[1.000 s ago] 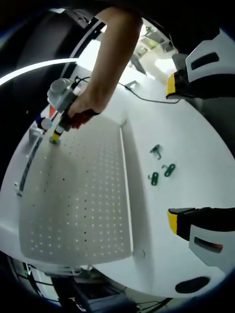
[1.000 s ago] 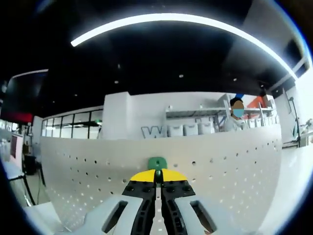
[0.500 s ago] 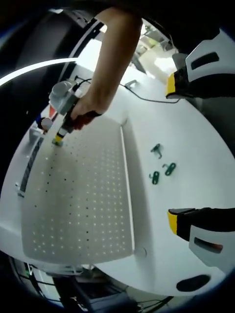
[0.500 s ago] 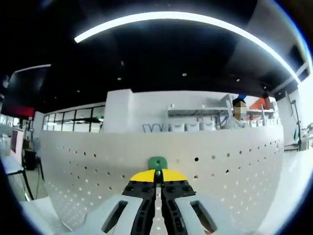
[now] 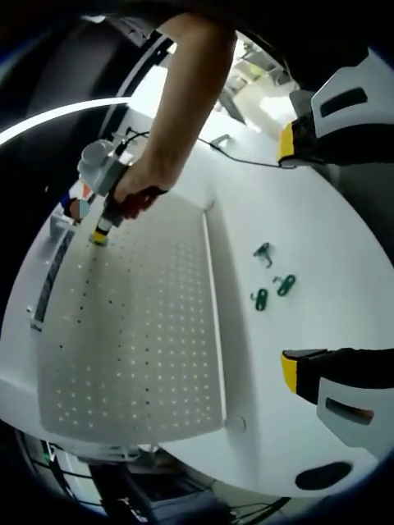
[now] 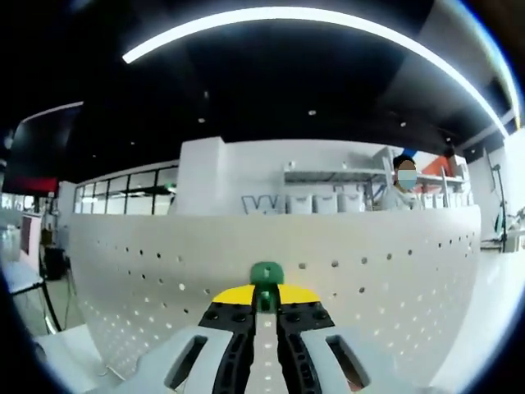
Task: Insert the hook assembly into the mounting plate slot until the hook locks in place.
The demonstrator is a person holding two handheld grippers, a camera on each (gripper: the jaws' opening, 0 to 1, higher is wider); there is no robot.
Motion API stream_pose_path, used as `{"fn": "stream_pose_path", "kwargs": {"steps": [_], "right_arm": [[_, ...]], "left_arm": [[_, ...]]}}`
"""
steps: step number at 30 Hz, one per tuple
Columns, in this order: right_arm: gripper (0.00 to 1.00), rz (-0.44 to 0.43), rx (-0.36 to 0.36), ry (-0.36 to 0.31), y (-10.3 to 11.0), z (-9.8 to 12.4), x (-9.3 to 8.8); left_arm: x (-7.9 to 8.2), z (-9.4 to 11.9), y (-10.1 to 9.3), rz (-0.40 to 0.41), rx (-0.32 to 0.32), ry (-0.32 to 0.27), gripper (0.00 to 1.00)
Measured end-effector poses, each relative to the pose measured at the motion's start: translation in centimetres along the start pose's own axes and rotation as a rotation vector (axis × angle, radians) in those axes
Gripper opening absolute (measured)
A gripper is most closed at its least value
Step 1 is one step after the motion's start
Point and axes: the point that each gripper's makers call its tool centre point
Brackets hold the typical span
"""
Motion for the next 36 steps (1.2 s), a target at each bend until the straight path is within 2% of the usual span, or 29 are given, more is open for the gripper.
{"fn": "stream_pose_path", "kwargs": {"steps": [4, 8, 13, 17, 24, 36], "right_arm": [[0.16, -0.005, 0.000, 0.005, 0.3, 0.1, 0.5], [0.16, 0.014, -0.005, 0.004, 0.4, 0.4, 0.9], [0.18, -0.025, -0.015, -0.012, -0.1, 1.7, 1.9], [0.19, -0.016, -0.006, -0.011, -0.1, 3.0, 2.2], [0.23, -0.027, 0.011, 0.032, 0.1, 5.6, 0.9], [0.24, 0.009, 0.046, 0.113, 0.5, 9.9, -1.4]], "left_arm": [[0.0, 0.3, 0.0, -0.005, 0.004, -0.003, 0.94], [-0.1, 0.6, -0.1, -0.006, 0.006, -0.009, 0.94], [-0.1, 0.9, -0.2, -0.011, 0.008, -0.015, 0.94], [-0.3, 1.1, -0.5, -0.010, 0.008, -0.019, 0.94], [-0.4, 1.4, -1.4, -0.024, -0.001, -0.024, 0.94], [-0.6, 1.9, -2.1, -0.047, -0.007, -0.030, 0.94]]}}
Point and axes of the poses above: the point that each gripper's makers call its tool centre point, and the gripper's own axes: z roughly backward along the fingers, y roughly to its left, x roughly out of its top, and after that the axes turned 4 degrees about z, right-handed
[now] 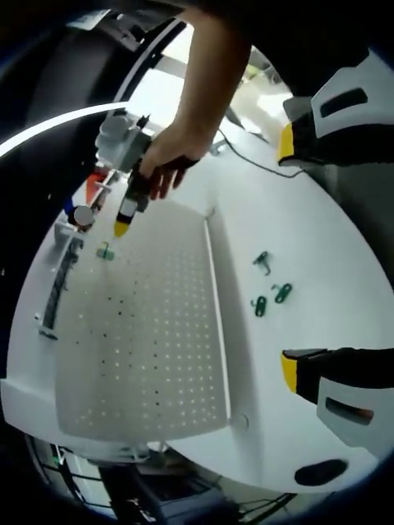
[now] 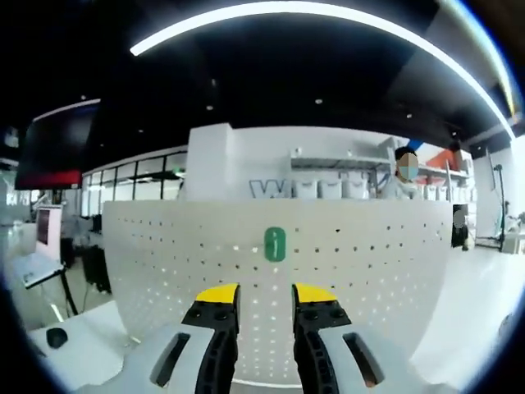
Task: Insert the hook assembly into the mounting plate slot until the hook locks in place.
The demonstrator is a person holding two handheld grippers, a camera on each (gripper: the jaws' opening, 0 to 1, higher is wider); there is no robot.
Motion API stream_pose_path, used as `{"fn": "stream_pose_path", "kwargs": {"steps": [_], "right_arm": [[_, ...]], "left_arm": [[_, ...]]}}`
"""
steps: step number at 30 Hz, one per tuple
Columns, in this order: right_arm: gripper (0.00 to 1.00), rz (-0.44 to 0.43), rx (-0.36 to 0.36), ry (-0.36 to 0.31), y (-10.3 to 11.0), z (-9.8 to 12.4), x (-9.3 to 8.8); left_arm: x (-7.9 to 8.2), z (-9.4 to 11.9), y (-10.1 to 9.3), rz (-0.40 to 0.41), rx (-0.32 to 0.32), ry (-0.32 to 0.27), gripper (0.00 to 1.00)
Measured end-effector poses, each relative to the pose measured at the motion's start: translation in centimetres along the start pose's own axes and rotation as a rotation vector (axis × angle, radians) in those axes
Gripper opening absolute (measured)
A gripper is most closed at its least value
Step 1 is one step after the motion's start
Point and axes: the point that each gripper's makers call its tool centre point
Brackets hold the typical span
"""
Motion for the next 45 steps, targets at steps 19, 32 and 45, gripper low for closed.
{"fn": "stream_pose_path", "kwargs": {"steps": [19, 32, 45], "right_arm": [[0.30, 0.081, 0.168, 0.126, 2.1, 8.0, -5.1], [0.37, 0.039, 0.217, 0.269, 1.8, 15.3, -9.5], [0.45, 0.001, 0.287, 0.352, 2.9, 19.5, -11.4]], "left_arm": [[-0.9, 0.9, -0.5, -0.011, 0.007, 0.010, 0.93], [-1.6, 1.1, -1.2, -0.014, 0.005, 0.016, 0.93], [-2.6, 1.0, -1.4, -0.010, 0.009, 0.035, 0.93]]}}
Point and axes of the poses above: the point that each gripper's makers call its tool centre point, and the gripper's own axes: z roughly backward along the fingers, y roughly to its left, x roughly out of its top, and after that the axes turned 4 degrees about z, right-handed
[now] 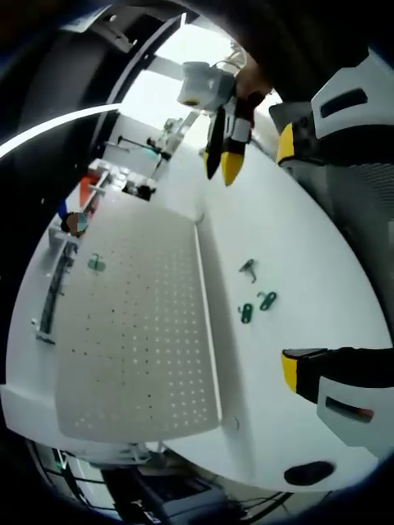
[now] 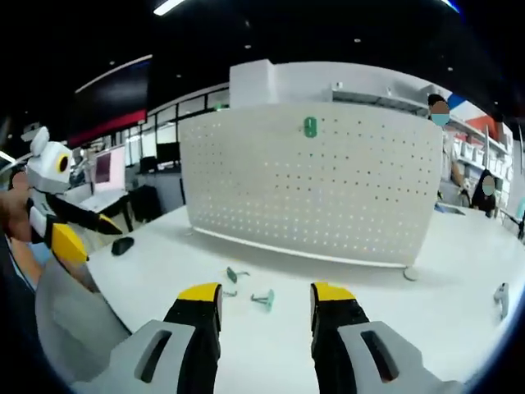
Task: Insert the hook assembly into the mounting plate slot until the hook locks in place.
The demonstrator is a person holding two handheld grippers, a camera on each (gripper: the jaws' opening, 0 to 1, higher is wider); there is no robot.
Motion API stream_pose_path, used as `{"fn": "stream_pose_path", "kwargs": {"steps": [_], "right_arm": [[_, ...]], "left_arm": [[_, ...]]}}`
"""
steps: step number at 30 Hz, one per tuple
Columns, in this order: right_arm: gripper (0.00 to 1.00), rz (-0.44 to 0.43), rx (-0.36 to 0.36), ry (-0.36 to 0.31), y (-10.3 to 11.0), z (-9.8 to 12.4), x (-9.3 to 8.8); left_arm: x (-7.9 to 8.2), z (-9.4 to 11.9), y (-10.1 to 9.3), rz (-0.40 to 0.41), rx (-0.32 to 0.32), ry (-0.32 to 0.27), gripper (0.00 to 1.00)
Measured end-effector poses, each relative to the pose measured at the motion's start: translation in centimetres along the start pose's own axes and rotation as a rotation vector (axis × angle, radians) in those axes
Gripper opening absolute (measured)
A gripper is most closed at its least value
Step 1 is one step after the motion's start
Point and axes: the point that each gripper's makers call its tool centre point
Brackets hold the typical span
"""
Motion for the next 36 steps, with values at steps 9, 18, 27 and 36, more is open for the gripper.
{"fn": "stream_pose_path", "kwargs": {"steps": [9, 18, 27, 36], "right_arm": [[0.44, -0.002, 0.041, 0.045, 1.8, 1.6, -1.4], [0.47, -0.035, 0.072, 0.103, 2.9, 2.6, -3.9], [0.44, -0.041, 0.070, 0.137, 2.6, 2.9, -4.4], [0.38, -0.070, 0.103, 0.144, 2.0, 3.3, -4.3]], "left_arm": [[-1.5, -0.5, -0.3, 0.017, -0.006, 0.036, 0.93], [-2.1, -0.4, -0.7, 0.038, -0.004, 0.047, 0.92], [-3.6, -1.2, -0.6, 0.082, 0.003, 0.100, 0.87], [-3.5, -3.9, -0.7, 0.092, -0.050, 0.114, 0.86]]}}
Point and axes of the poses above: the point that each gripper's makers call its tool centre point, and the gripper's own axes: z roughly backward along the fingers, y roughly to its left, x roughly out of its top, and after that the axes turned 4 degrees about z, right-handed
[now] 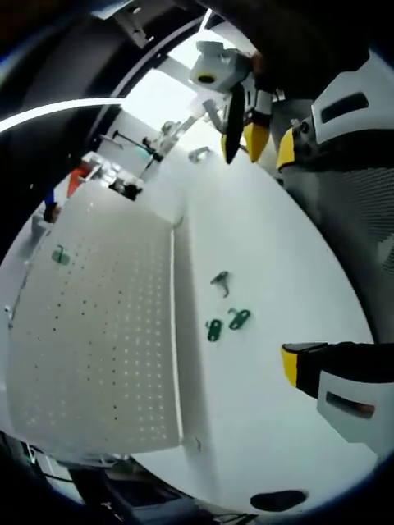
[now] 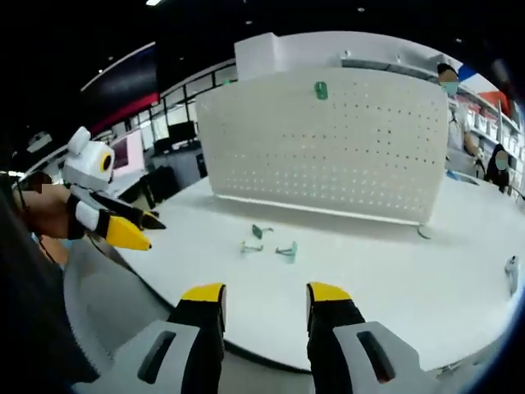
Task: Insert the hook assembly into the mounting plate slot until the hook locks in place.
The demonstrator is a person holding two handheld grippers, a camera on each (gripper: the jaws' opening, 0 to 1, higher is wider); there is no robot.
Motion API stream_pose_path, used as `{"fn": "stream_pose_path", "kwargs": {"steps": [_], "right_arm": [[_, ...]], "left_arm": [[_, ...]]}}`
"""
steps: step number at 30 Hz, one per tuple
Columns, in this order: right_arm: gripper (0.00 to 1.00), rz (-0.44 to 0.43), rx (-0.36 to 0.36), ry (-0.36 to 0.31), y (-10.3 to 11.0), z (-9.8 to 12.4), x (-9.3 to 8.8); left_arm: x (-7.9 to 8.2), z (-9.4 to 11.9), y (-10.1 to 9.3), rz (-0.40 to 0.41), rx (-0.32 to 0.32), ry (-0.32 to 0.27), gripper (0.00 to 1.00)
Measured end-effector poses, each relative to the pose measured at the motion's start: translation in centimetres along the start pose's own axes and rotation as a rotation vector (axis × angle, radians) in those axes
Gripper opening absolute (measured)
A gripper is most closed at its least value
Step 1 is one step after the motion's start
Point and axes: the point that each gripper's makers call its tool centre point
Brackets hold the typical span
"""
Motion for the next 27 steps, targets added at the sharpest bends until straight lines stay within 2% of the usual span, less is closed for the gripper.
{"fn": "stream_pose_path", "kwargs": {"steps": [2, 15, 21, 27], "right_arm": [[0.38, -0.008, 0.005, 0.003, -0.3, -0.1, 0.0], [0.38, -0.010, -0.009, 0.009, -1.3, -0.5, -0.1], [0.38, 0.002, -0.011, 0.019, -1.5, -0.8, -0.2], [0.38, 0.024, -0.016, 0.021, -1.9, -1.0, -0.1]], "left_arm": [[-0.2, -0.7, 0.2, 0.003, -0.009, 0.024, 0.86], [0.2, -4.0, 2.0, 0.010, -0.004, 0.055, 0.84], [0.5, -6.5, 2.8, 0.021, -0.004, 0.067, 0.80], [0.7, -8.7, 2.7, 0.036, -0.011, 0.079, 0.78]]}}
Point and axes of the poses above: the point that each gripper's makers call its tool centre point, and the gripper's own axes: z roughly backward along the fingers, y roughly to its left, x roughly out of its top, and after that the axes turned 4 degrees about z, right-handed
